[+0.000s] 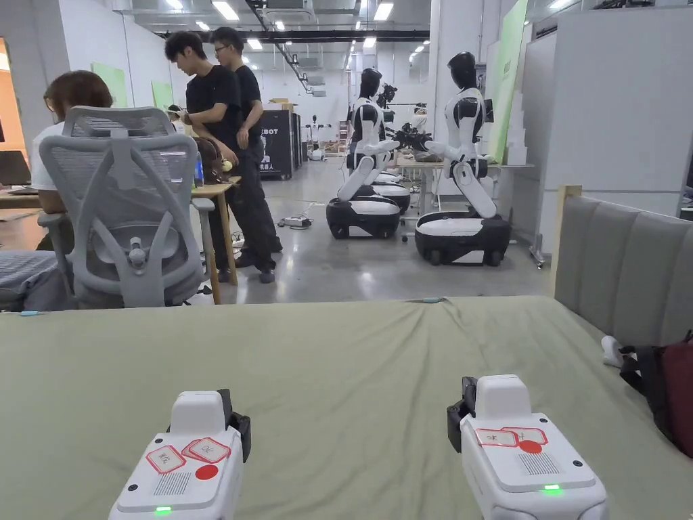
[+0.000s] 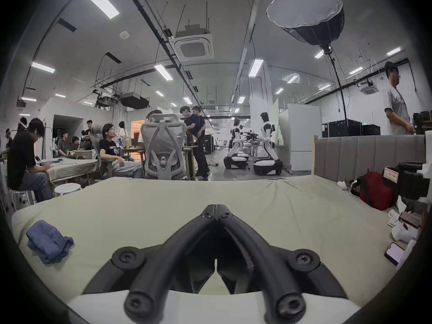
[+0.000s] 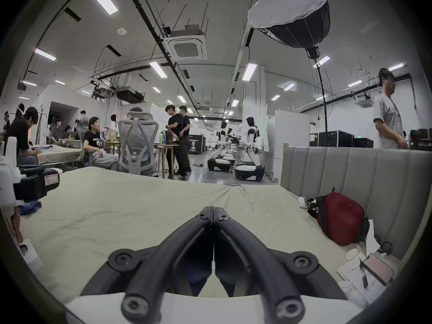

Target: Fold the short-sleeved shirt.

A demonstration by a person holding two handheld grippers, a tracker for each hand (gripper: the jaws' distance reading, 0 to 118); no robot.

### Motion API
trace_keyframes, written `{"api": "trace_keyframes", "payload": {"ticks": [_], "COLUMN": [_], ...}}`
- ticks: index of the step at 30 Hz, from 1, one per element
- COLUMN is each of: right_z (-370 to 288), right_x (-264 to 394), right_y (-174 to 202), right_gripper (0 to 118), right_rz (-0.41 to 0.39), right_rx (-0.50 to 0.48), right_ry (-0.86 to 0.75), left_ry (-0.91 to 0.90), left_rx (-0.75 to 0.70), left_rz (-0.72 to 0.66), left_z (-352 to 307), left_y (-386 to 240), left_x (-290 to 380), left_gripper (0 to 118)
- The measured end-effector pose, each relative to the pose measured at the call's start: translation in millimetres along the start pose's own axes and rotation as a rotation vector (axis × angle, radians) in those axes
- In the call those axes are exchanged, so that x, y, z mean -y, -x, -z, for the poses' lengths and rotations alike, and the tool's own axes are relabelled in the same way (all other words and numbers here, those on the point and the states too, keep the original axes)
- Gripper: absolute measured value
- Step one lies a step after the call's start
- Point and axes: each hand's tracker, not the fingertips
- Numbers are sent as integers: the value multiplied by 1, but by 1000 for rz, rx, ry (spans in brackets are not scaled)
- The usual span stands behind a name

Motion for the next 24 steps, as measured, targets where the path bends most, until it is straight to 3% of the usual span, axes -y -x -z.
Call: {"api": "trace_keyframes", "payload": {"ticks": [8,9,10,11,12,13,17,19,24], "right_z": [0,1,1,-1,0,3,17,14,13], "right_x": [-3,-3,-3,-4,-3,-2,6,7,11], "right_y": [-5,-7,-8,-6,-6,-6,3,1,2], "right_gripper": [1,4,20,53,107,118,118,118,118], "right_rz": [-10,-10,-1,8,20,25,26,30,16], "right_rx": [5,-3,-11,-14,-18,-10,-5,-11,4], "right_ry": [6,5,4,5,13,27,-13,0,-10], "left_ry": [-4,-1,-4,-2,17,32,7,12,11], "left_rx": [-4,1,14,15,13,13,-11,-7,-14], "left_rz": [3,-5,-25,-28,-29,-27,4,-10,-26], "left_z": [6,6,5,6,9,5,-28,9,3], "left_y": [-5,-4,-3,-3,-3,-2,-18,-5,-2], "left_x": [2,2,2,2,2,5,-10,6,-1], "left_gripper": [0,8,32,72,118,113,118,118,118]}}
